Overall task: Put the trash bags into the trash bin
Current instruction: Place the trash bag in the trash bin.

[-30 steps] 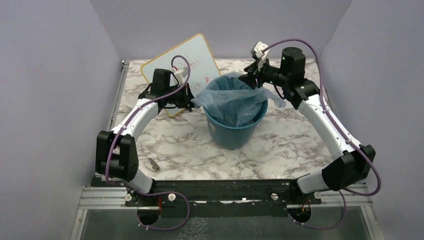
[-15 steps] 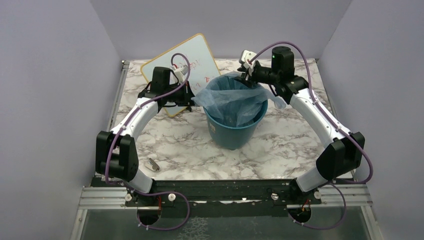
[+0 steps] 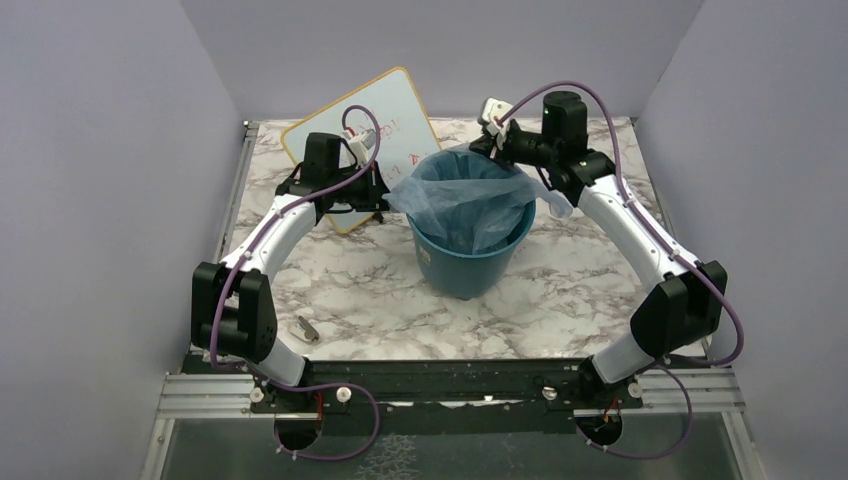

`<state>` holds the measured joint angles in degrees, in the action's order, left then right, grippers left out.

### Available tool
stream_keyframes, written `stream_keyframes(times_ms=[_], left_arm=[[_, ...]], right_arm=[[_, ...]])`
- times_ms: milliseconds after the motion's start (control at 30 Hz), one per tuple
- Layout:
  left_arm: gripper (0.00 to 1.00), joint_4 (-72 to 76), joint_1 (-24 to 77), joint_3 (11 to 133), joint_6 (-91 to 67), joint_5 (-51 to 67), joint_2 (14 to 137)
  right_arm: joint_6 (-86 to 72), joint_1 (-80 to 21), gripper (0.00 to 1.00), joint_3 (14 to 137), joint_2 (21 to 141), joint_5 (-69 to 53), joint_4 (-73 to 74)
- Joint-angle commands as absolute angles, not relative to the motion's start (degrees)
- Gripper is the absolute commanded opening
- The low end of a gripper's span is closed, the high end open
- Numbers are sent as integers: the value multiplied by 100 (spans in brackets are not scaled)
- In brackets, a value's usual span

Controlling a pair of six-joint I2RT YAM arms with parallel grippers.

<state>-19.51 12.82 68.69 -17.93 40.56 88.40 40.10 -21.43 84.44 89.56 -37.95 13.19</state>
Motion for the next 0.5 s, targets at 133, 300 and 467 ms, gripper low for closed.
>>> stream_keyframes(times_ms=[133,300,467], left_arm=[[0,-1951,1272,7049,-1749,4150,8886],[0,-1945,1274,7040,-1736,4148,8895],[0,-1972,1276,7038,-1708,4131,8886]], right_arm=[[3224,-2191,0,8861,9267,-3412,1123],[2693,-2188,1,9227,9522,-3005,1376],[2600,-2190,0,9311,9660,-2823,1662]])
